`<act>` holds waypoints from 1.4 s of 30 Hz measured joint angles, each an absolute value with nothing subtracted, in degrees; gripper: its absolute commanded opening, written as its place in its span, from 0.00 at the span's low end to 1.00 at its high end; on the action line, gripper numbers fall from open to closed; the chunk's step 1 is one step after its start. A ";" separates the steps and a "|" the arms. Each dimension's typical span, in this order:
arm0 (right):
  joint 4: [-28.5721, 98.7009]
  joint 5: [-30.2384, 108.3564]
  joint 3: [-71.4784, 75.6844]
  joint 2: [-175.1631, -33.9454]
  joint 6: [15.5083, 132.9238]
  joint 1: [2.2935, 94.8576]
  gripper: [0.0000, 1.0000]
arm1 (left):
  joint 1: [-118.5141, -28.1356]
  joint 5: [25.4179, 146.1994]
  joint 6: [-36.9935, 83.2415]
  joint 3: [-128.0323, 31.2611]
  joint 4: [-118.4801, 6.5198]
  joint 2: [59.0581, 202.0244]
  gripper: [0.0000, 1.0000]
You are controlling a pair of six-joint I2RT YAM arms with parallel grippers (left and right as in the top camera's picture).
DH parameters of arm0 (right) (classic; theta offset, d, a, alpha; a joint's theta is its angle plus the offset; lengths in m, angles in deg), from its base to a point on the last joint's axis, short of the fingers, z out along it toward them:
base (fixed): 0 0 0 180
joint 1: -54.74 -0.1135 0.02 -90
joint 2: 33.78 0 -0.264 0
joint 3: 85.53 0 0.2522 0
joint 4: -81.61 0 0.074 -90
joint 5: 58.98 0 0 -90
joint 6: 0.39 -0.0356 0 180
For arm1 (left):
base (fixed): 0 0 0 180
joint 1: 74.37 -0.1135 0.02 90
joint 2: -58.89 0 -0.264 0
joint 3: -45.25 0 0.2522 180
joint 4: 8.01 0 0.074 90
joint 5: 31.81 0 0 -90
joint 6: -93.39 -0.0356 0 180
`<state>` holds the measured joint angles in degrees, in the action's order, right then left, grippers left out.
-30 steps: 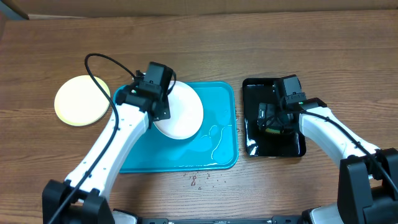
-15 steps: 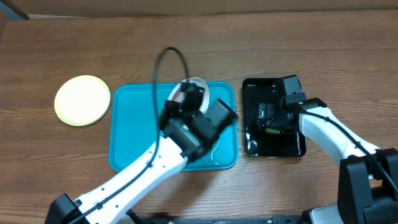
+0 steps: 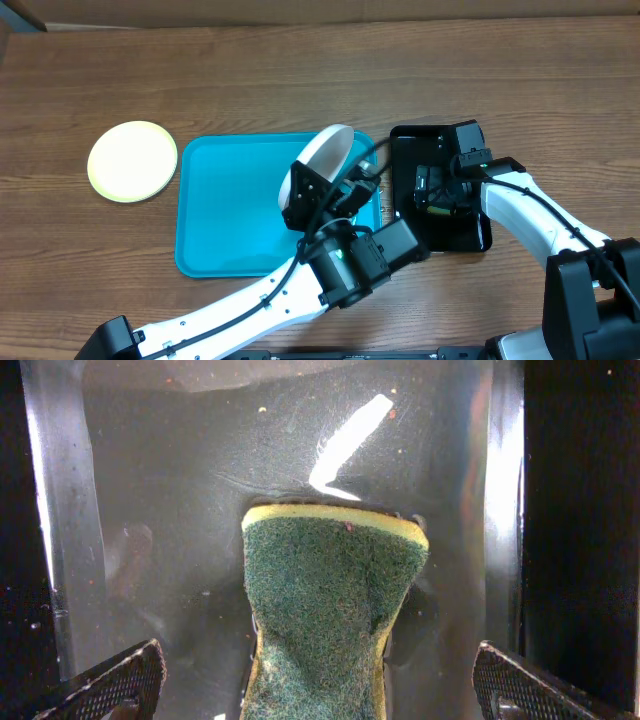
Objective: Clean dirty plates on tray and stack at the side
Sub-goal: 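Lift the white plate and stack it on the yellow plate at left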
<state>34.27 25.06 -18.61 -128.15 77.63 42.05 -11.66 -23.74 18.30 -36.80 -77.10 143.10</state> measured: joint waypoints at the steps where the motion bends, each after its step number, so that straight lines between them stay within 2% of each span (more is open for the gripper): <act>1: 34.27 25.06 -18.61 -128.15 77.63 42.05 1.00 | -11.11 -23.98 17.71 -36.82 -77.10 143.10 0.04; 13: 34.29 25.06 -18.61 -128.15 77.60 42.05 1.00 | -9.60 -23.15 13.85 -36.82 -77.08 143.10 0.04; 16: 34.27 25.06 -18.61 -128.15 77.60 42.05 1.00 | -10.37 -17.75 13.82 -36.82 -76.84 143.10 0.04; 20: 34.29 25.06 -18.61 -128.15 77.60 42.05 1.00 | -15.76 -4.26 13.85 -36.82 -76.65 143.10 0.04; 25: 34.27 25.04 -18.61 -128.15 77.63 42.05 1.00 | -29.84 13.90 14.15 -36.82 -76.27 143.10 0.04; 35: 34.27 25.06 -18.61 -128.15 77.65 42.05 1.00 | -66.32 46.23 15.22 -36.82 -71.03 143.10 0.04; 42: 34.31 25.06 -18.61 -128.15 77.63 42.05 1.00 | -89.20 56.50 19.05 -36.82 -66.92 143.10 0.04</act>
<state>34.31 25.06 -18.61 -128.15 77.63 42.05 -89.20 56.50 19.05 -36.82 -66.92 143.10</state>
